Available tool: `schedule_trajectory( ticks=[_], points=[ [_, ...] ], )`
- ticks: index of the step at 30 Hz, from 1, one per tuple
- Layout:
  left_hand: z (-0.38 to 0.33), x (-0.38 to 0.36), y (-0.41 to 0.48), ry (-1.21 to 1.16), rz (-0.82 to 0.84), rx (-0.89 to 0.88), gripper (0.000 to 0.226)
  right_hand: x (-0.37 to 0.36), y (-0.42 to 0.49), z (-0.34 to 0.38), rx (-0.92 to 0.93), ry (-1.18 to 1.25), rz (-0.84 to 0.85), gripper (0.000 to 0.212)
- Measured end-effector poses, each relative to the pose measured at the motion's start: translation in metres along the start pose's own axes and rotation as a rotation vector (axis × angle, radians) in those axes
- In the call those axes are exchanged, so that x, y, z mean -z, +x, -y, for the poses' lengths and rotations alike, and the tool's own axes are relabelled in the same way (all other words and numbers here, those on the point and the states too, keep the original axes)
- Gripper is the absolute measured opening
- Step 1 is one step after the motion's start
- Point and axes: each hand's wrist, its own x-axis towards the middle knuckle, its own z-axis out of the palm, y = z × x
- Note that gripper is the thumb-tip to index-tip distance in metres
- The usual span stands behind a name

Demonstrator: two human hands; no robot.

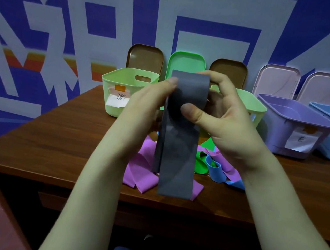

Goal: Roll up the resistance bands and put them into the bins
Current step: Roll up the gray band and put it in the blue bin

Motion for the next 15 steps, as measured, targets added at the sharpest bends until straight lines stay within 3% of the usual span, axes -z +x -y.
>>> schedule_trajectory(
  ticks=[5, 10, 15],
  points=[
    [0.002, -0.006, -0.004, 0.078, -0.015, -0.034, 0.033, -0.001, -0.001, -0.008, 0.064, -0.05, -0.031, 0.056],
    [-0.003, -0.004, -0.004, 0.225, -0.035, 0.037, 0.041, 0.0, -0.002, -0.014, 0.094, -0.053, -0.081, 0.06],
    [-0.004, 0.0, -0.005, 0.166, -0.028, -0.018, 0.043, 0.002, -0.005, -0.013, 0.081, -0.028, -0.031, 0.067]
  ],
)
